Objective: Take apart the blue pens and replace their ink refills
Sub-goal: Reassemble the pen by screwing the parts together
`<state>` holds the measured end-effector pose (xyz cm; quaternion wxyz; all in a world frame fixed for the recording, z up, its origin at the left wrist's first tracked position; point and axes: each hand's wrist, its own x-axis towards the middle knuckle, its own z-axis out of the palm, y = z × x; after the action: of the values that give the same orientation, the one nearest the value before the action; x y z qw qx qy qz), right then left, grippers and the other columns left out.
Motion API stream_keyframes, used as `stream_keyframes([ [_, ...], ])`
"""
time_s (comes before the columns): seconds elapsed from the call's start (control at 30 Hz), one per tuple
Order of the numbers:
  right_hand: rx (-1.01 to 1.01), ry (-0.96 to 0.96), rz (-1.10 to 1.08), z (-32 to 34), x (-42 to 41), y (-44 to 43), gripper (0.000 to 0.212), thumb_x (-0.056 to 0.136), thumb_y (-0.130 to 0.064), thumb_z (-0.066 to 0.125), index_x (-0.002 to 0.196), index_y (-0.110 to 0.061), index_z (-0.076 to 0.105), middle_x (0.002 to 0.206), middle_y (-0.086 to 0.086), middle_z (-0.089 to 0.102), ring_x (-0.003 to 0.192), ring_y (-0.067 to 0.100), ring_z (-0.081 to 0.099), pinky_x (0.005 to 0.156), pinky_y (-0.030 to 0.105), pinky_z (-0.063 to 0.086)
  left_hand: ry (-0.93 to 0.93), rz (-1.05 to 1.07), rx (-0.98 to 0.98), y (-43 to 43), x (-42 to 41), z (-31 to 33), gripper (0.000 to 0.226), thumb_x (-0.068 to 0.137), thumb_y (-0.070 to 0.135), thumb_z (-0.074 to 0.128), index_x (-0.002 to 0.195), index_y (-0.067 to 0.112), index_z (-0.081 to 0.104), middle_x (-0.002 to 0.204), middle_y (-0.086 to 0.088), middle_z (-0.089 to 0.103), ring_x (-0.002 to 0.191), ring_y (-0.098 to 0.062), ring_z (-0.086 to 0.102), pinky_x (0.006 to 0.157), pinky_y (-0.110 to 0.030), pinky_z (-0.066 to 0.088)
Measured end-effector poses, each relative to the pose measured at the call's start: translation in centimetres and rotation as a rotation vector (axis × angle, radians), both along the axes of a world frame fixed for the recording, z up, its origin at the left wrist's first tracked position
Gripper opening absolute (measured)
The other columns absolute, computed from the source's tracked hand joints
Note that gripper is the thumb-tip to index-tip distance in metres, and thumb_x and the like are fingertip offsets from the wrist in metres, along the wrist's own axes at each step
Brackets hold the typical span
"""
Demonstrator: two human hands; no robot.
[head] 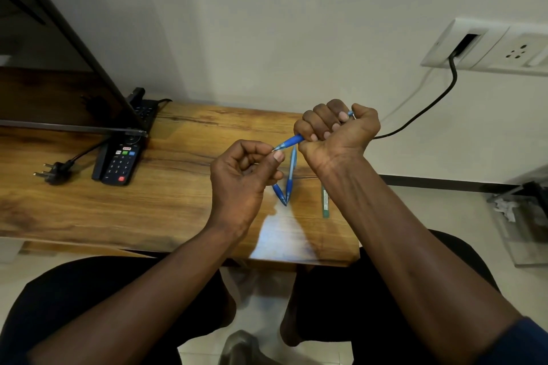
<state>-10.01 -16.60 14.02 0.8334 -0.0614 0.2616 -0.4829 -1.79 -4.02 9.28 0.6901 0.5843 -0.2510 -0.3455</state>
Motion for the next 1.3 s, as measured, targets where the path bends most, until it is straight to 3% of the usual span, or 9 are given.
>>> stream_keyframes([
  [0.23, -0.027, -0.033, 0.016, -0.13, -0.06, 0.17, 0.042, 0.092, -0.040, 0.032, 0.056, -0.019, 0.032, 0.045, -0.006, 0.021, 0.039, 0.011, 0.016, 0.046, 0.023, 0.015, 0.006, -0.005, 0.016, 0.00, 0.10, 0.00, 0.011, 0.089, 0.008, 0.080, 0.096, 0.010, 0.072, 0.085, -0.009, 0.076, 0.067, -0.016, 0.073, 0.065, -0.025, 0.059],
  [0.4, -0.066, -0.015, 0.010, -0.25, -0.01, 0.23, 0.036, 0.090, -0.034, 0.029, 0.057, -0.020, 0.029, 0.045, -0.006, 0.020, 0.038, 0.011, 0.015, 0.047, 0.023, 0.014, 0.017, -0.003, 0.020, 0.11, 0.08, -0.14, 0.011, 0.089, 0.009, 0.080, 0.096, 0.011, 0.071, 0.093, -0.017, 0.078, 0.067, -0.017, 0.073, 0.065, -0.026, 0.059],
  [0.53, -0.070, -0.052, 0.052, -0.37, -0.02, 0.33, 0.045, 0.093, -0.047, 0.032, 0.057, -0.019, 0.031, 0.045, -0.006, 0.021, 0.039, 0.011, 0.016, 0.049, 0.024, 0.014, 0.012, 0.004, 0.021, 0.03, 0.22, -0.25, 0.011, 0.089, 0.009, 0.079, 0.095, 0.011, 0.070, 0.094, -0.019, 0.077, 0.067, -0.018, 0.073, 0.064, -0.025, 0.058],
  [0.7, -0.082, -0.015, 0.031, -0.28, -0.03, 0.20, 0.036, 0.092, -0.032, 0.028, 0.058, -0.020, 0.029, 0.045, -0.006, 0.020, 0.038, 0.011, 0.016, 0.047, 0.022, 0.015, -0.005, -0.001, 0.019, 0.10, 0.20, -0.34, 0.012, 0.089, 0.011, 0.080, 0.095, 0.011, 0.070, 0.094, -0.019, 0.077, 0.068, -0.019, 0.073, 0.065, -0.026, 0.059],
  [0.83, -0.074, -0.034, 0.045, -0.26, 0.00, 0.40, 0.042, 0.093, -0.041, 0.030, 0.058, -0.020, 0.031, 0.046, -0.005, 0.021, 0.040, 0.011, 0.016, 0.046, 0.023, 0.018, -0.005, 0.000, 0.024, 0.11, 0.25, -0.30, 0.013, 0.089, 0.011, 0.080, 0.097, 0.009, 0.070, 0.096, -0.020, 0.077, 0.069, -0.020, 0.073, 0.066, -0.027, 0.059],
  [1.0, -0.072, 0.020, -0.008, -0.04, 0.05, 0.45, 0.039, 0.092, -0.033, 0.028, 0.055, -0.020, 0.030, 0.045, -0.006, 0.020, 0.039, 0.012, 0.015, 0.045, 0.022, 0.016, -0.011, -0.005, 0.028, 0.18, 0.10, -0.18, 0.012, 0.089, 0.010, 0.080, 0.097, 0.010, 0.070, 0.091, -0.014, 0.077, 0.068, -0.018, 0.073, 0.065, -0.026, 0.059],
  [1.13, -0.061, -0.004, 0.002, -0.01, -0.01, 0.46, 0.044, 0.094, -0.041, 0.030, 0.055, -0.019, 0.032, 0.045, -0.006, 0.020, 0.039, 0.011, 0.015, 0.045, 0.022, 0.017, -0.033, -0.012, 0.026, 0.02, 0.23, -0.14, 0.012, 0.089, 0.008, 0.081, 0.095, 0.011, 0.071, 0.084, -0.005, 0.076, 0.068, -0.017, 0.073, 0.065, -0.025, 0.059],
  [1.3, -0.037, 0.023, -0.044, -0.01, -0.12, 0.40, 0.036, 0.090, -0.029, 0.027, 0.055, -0.020, 0.029, 0.044, -0.006, 0.019, 0.037, 0.011, 0.015, 0.043, 0.020, 0.017, -0.079, -0.025, 0.031, -0.07, 0.45, -0.03, 0.012, 0.088, 0.008, 0.081, 0.093, 0.013, 0.071, 0.084, -0.003, 0.076, 0.067, -0.018, 0.073, 0.065, -0.025, 0.059],
])
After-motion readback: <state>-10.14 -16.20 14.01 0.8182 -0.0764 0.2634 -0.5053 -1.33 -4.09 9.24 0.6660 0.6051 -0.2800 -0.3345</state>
